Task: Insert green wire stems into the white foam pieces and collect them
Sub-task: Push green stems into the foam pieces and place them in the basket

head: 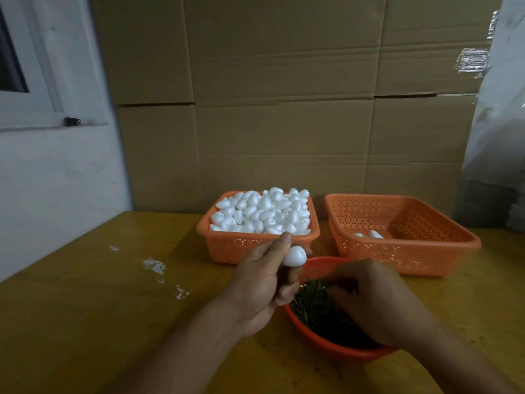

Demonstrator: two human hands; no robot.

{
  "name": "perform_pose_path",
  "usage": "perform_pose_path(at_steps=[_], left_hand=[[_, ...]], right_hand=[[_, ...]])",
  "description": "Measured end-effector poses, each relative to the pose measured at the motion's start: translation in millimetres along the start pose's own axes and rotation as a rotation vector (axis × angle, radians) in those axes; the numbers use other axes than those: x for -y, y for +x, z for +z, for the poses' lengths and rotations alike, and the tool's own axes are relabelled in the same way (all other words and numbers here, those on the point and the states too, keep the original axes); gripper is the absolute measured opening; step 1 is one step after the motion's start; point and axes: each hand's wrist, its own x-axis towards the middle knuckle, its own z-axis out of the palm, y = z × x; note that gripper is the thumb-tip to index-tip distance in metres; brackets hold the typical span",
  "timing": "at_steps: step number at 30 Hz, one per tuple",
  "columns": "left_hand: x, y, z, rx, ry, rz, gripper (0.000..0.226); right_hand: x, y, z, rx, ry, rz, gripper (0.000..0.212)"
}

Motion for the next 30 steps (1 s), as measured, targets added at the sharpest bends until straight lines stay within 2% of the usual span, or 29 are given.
perform_pose_path(at_steps=[3,8,11,18,24,30], left_hand=[[-1,0,1,0.012,-0.002,-0.005,0.040],[-1,0,1,0.011,-0.025,0.001,0.040],[-1,0,1,0.009,-0.024,0.002,0.037],[0,-1,2,0.014,-0.018,-0.019,0.041],[0,-1,3,0.000,-0.014,-0.009,0.038],[0,-3,5,0.011,-0.026,-0.015,0.038]], right_hand=[[0,-1,-3,-0.040,0.092,-0.037,0.027],[4,-2,-5,-0.143,0.406,-0.044,0.022],[7,-3,-7,-0.122,0.546,-0.043,0.027],[12,-4,-9,-0.067,0.866,-0.006,0.012],[23,-7,-9,-0.161,0.880,-0.105,0.007],[26,-7,-2,-0.200,1.083,-0.114,0.026]])
